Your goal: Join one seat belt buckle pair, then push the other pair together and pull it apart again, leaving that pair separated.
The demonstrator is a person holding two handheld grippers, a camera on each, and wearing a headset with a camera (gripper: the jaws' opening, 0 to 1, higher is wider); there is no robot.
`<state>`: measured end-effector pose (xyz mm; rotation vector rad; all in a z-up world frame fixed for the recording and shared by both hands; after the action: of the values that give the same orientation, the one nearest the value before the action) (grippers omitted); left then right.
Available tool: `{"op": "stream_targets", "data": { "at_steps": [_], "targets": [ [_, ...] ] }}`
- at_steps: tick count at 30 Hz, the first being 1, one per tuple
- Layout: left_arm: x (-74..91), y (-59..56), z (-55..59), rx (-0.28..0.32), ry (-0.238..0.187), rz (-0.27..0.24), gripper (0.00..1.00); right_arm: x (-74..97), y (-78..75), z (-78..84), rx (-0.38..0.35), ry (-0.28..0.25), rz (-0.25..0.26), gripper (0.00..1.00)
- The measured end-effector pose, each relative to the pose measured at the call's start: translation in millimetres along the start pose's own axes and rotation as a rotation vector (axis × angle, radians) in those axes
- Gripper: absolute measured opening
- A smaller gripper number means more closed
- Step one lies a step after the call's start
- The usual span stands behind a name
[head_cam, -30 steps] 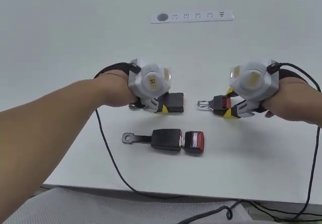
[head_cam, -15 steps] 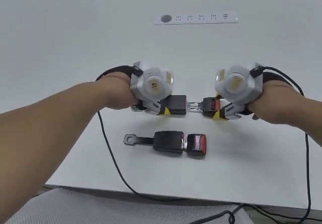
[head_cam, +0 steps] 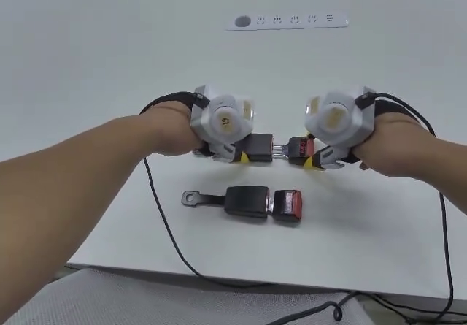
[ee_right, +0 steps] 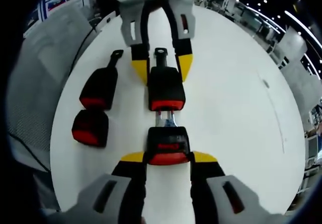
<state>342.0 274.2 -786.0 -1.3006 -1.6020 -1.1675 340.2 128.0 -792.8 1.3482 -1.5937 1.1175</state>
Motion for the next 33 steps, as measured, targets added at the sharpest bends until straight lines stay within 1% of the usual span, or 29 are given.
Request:
{"op": "stream_targets", "data": {
  "at_steps": [3,7,12,17,24,30,33],
  "targets": [
    [0.3,-0.1,0.0,0.005,-0.004,-0.001,0.31,-1.0,-1.1,-1.2,-0.017,-0.016,-0.009,0.33],
    [-0.1,-1.0,-0.1,-0.003,-0.005,-0.008,0.31,-1.9,-1.6,-0.2,-0.015,-0.023,-0.011,0.32],
    [-2.1,-2.0,-0.5,-0.017,-0.011,-0.015,0.31,-2.0,-2.6,-2.0,0.002,-0.023,-0.016,0.32],
    [-3.9,-0.9,1.2,-0.015,-0.006,-0.017,0.31,-3.3,-2.9,-4.7,-0.006,0.0,-0.014,0.31],
    [-9.1,0.6,2.1,0.034,0.003,-0.033,0.31,-4.0,-3.1,-8.6,-0.029,0.012,0.003,0.31],
    [-8.2,0.2,2.3,0.061,0.002,-0.04,0.31,-4.6,-4.0,-10.7,-0.04,0.024,0.006,0.31],
    [-8.6,0.7,2.4,0.073,0.003,-0.042,0.31,-6.5,-2.8,-16.5,-0.044,0.019,0.009,0.31]
  ]
}}
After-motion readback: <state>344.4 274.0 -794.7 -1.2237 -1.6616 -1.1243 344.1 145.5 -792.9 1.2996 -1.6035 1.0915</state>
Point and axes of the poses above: the centre of the closed fingertips' face, and the gripper's own axes: x roughly backward along the fingers, y roughly to its left, z roughly out of its underside, the point moved 7 cm from there along x, roughly backward along the fingers, and after that the axes turned 8 degrees about y, right-handed, at the moved point
